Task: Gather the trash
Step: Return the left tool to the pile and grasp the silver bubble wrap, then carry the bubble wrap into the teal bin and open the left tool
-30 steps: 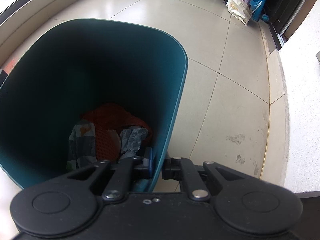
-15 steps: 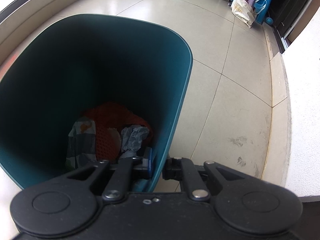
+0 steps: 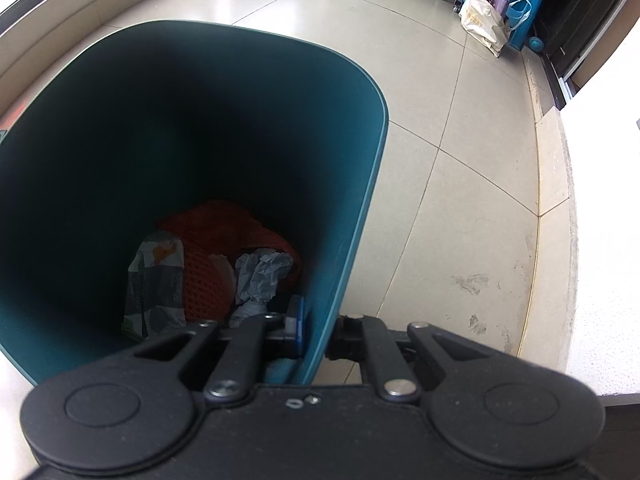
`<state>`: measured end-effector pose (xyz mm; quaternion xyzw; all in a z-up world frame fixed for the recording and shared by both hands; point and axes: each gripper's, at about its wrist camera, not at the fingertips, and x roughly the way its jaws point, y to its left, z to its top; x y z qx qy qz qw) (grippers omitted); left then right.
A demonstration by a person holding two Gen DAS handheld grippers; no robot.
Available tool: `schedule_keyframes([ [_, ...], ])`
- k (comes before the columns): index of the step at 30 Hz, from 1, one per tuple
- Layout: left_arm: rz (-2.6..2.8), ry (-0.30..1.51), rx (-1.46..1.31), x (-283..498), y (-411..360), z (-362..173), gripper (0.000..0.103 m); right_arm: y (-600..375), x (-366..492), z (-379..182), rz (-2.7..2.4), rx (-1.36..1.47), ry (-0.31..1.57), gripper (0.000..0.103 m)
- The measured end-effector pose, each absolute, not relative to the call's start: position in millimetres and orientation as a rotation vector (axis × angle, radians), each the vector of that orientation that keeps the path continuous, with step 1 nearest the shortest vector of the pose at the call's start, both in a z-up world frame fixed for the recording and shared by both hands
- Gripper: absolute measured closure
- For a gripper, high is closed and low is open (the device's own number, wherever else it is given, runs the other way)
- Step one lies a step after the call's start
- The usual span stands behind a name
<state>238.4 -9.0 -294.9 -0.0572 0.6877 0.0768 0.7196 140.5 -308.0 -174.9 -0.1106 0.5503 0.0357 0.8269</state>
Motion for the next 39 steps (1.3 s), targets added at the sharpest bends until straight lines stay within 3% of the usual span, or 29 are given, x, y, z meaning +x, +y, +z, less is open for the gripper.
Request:
schedule_keyframes([
  [15, -0.050, 1.295, -0.024, 202.1, -73.2, -103.6, 0.100, -309.9, 144.9, -177.9, 0.054, -0.217, 1.178, 0.095],
  [24, -0.198, 1.162, 0.075, 187.6, -134.6, -21.8, 0.099, -314.8, 145.7, -177.1, 0.056, -0.196, 1.181, 0.096],
  [30, -0.314, 1.107, 0.126, 183.1, -190.2, -5.0, 0.099, -316.9, 146.5, -175.4, 0.057, -0.180, 1.184, 0.096],
  [39, -0.378, 1.177, 0.155, 199.7, -243.2, -63.0, 0.099, -321.1, 147.2, -172.6, 0.065, -0.168, 1.184, 0.096],
])
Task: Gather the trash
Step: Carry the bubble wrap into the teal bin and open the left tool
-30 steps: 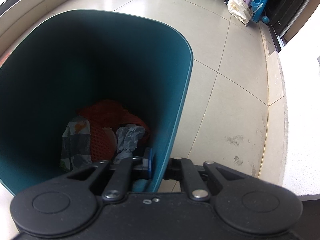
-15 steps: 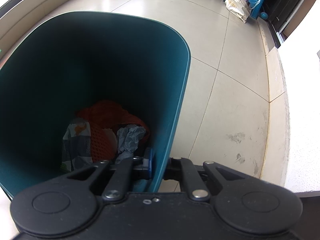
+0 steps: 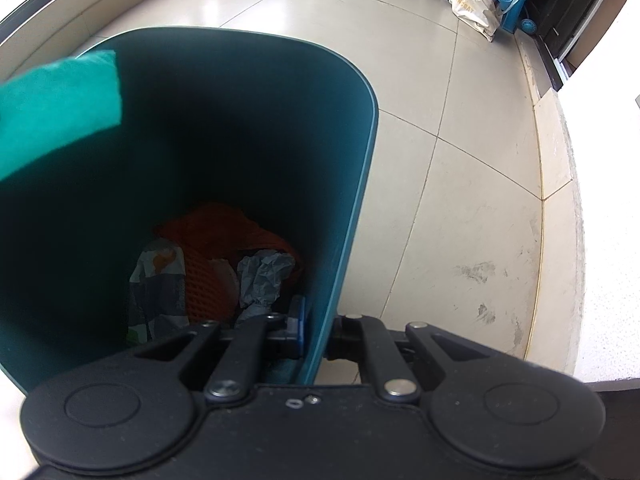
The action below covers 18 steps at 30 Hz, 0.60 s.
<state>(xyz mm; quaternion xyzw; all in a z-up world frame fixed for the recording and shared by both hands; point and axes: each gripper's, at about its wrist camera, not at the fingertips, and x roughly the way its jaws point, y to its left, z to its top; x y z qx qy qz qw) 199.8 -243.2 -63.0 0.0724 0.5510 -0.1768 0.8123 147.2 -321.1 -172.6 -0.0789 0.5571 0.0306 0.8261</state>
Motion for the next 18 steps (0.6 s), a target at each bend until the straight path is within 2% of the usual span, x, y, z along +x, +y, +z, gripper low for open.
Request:
schedule_keyframes([
  [9, -0.348, 1.278, 0.173, 215.6, -251.5, -123.8, 0.099, -323.9, 144.1, -169.2, 0.077, -0.163, 1.178, 0.096],
  [18, -0.393, 1.296, 0.171, 209.5, -251.4, -142.2, 0.099, -323.9, 143.3, -169.1, 0.078, -0.163, 1.177, 0.096],
])
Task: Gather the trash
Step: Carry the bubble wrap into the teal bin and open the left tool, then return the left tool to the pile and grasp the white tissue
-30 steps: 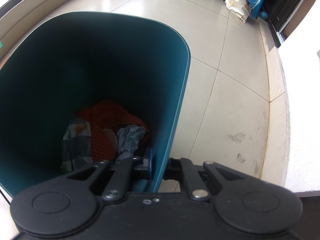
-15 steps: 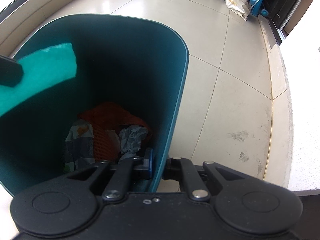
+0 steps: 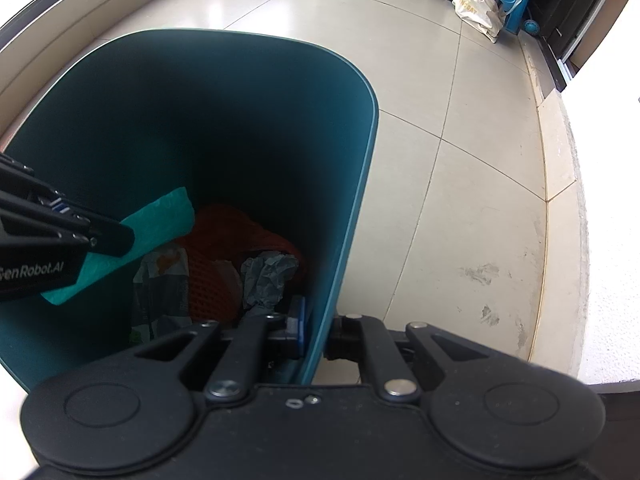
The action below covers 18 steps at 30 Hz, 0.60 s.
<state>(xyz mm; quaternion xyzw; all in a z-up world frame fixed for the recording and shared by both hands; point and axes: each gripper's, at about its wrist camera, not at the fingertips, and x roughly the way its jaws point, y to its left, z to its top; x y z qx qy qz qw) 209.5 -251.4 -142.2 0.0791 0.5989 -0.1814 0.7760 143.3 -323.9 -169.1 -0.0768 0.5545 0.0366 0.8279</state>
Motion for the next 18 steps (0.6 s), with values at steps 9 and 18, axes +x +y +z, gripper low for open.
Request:
schedule_keyframes([
  [9, -0.435, 1.298, 0.152, 200.7, -241.0, -139.4, 0.087, -323.7, 143.8, -168.9, 0.078, -0.165, 1.179, 0.096],
  [18, -0.513, 1.170, 0.080, 174.9, -205.2, -79.2, 0.039, -321.0, 146.1, -168.5, 0.072, -0.165, 1.187, 0.096],
])
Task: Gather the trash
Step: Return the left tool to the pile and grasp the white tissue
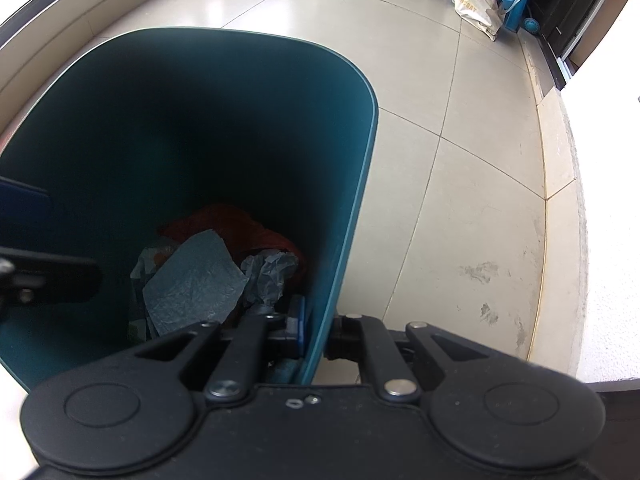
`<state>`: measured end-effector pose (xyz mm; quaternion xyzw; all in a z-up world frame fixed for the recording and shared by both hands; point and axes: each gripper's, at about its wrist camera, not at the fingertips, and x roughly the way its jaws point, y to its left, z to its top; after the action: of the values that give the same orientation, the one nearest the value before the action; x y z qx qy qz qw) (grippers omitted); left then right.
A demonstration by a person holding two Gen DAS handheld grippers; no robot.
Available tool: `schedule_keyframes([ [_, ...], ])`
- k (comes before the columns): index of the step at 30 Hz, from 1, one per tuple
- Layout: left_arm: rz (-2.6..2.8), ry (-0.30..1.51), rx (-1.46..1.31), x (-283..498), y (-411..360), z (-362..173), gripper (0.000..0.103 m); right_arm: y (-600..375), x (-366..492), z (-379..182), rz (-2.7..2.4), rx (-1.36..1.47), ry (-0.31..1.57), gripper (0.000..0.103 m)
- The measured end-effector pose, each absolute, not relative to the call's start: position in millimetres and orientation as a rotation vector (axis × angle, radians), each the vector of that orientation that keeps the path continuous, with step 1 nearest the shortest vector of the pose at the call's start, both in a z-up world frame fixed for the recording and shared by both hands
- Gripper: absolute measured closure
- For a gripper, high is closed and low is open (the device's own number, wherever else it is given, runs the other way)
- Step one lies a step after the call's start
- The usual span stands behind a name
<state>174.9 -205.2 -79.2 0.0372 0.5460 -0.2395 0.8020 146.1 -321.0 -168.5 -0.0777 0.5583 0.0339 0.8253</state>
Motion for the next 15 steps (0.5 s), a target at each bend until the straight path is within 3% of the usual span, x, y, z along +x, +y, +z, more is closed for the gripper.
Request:
schedule_keyframes([
  [2, -0.511, 1.145, 0.052, 169.9, -189.3, -65.7, 0.034, -320.7, 146.6, -169.5, 0.071, -0.166, 1.188, 0.096],
  [4, -0.485, 1.119, 0.006, 166.1, -166.7, -54.5, 0.022, -320.4, 147.1, -168.7, 0.068, -0.164, 1.189, 0.096],
  [9, -0.361, 1.124, -0.108, 166.1, -106.6, -52.8, 0.022, -320.9, 146.6, -169.5, 0.063, -0.156, 1.191, 0.096],
  [15, -0.153, 1.178, -0.187, 171.0, -38.2, -86.5, 0.022, -319.1, 149.9, -170.7, 0.064, -0.157, 1.198, 0.095],
])
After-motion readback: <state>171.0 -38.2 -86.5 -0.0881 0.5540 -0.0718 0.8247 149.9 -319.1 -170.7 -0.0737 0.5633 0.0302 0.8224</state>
